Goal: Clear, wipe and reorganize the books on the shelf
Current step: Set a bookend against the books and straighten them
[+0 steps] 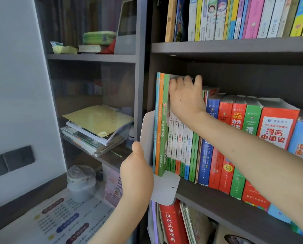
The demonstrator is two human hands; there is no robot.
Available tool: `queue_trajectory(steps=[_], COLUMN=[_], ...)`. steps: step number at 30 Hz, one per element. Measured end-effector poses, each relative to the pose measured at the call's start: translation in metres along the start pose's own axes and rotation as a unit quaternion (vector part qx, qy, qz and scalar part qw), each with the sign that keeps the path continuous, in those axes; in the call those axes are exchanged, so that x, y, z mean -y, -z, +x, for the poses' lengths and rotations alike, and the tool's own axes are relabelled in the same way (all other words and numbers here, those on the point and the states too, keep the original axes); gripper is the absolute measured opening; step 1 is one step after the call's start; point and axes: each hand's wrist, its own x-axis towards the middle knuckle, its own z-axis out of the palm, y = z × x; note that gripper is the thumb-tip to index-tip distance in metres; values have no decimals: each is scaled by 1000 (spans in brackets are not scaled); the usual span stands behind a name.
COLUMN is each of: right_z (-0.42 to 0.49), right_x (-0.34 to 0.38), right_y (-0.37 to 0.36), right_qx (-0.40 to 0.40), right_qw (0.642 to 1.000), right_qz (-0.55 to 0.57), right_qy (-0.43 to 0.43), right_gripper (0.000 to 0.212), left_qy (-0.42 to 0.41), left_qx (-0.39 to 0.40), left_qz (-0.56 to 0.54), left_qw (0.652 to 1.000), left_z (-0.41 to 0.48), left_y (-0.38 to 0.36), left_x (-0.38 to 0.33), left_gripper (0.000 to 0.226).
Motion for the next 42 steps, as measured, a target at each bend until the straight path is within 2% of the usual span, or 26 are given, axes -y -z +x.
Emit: queue_trajectory(steps=[6, 7, 9, 10, 12, 13, 15, 16, 18, 21, 23, 25, 27, 30, 32, 34, 36, 39, 42], right_z=[-15, -27, -61, -79, -108, -117, -126, -127, -128, -130, -128, -119, -100, -64, -42, -29, -24, -22, -16], right_x=[-5, -5, -6, -5, -3, -2, -3, -4, -7, -6, -7, -12, -17, -21, -26, -31, -32, -31, -32], right_y=[1, 0, -7, -12, -26, -32, -41, -42, -39, -38, -39, -33, -21, -5, -1, 4, 6, 9, 9], right_qx=[-77, -102, -146, -136, -58, -13, 55, 73, 73, 64, 43, 3, -58, -76, -44, 6, 36, 11, 22], right_qw=[995, 990, 959, 933, 880, 865, 856, 856, 861, 873, 888, 924, 967, 992, 995, 989, 984, 980, 973], right_qz=[-10, -10, 17, 29, -1, -28, -69, -84, -91, -37, 22, 89, 117, 88, 86, 109, 133, 168, 195], right_qy=[66, 101, 242, 333, 471, 501, 510, 505, 495, 482, 457, 371, 221, 43, -36, -97, -113, -110, -118], right_gripper=[25, 26, 23, 21, 23, 27, 49, 62, 69, 63, 51, 41, 38, 59, 74, 81, 74, 63, 58], left_qy=[9, 9, 3, 0, -2, -2, 2, 3, 2, -4, -8, -13, -16, -23, -29, -31, -34, -34, -37], left_qx=[14, 12, 9, 8, 11, 14, 12, 8, 1, 0, 2, 5, 8, 10, 11, 13, 13, 15, 13], left_qz=[22, 24, 42, 47, 43, 40, 33, 30, 27, 22, 18, 13, 10, 5, 4, 1, 0, 0, -8], left_qw=[1000, 1000, 999, 999, 999, 999, 999, 1000, 1000, 1000, 1000, 1000, 1000, 1000, 1000, 999, 999, 999, 999], left_z=[8, 9, 9, 9, 8, 8, 8, 8, 8, 7, 7, 7, 8, 9, 9, 9, 10, 11, 11], left_y=[-4, -4, -4, -4, -3, -2, -1, -1, -2, -2, -3, -3, -3, -2, -1, 0, 0, 1, 1], left_x=[-13, -13, -13, -13, -13, -13, -13, -12, -12, -11, -10, -10, -9, -9, -9, -8, -7, -6, -5], left_gripper=[21, 20, 19, 18, 17, 17, 17, 17, 15, 14, 15, 17, 19, 18, 17, 17, 17, 17, 17])
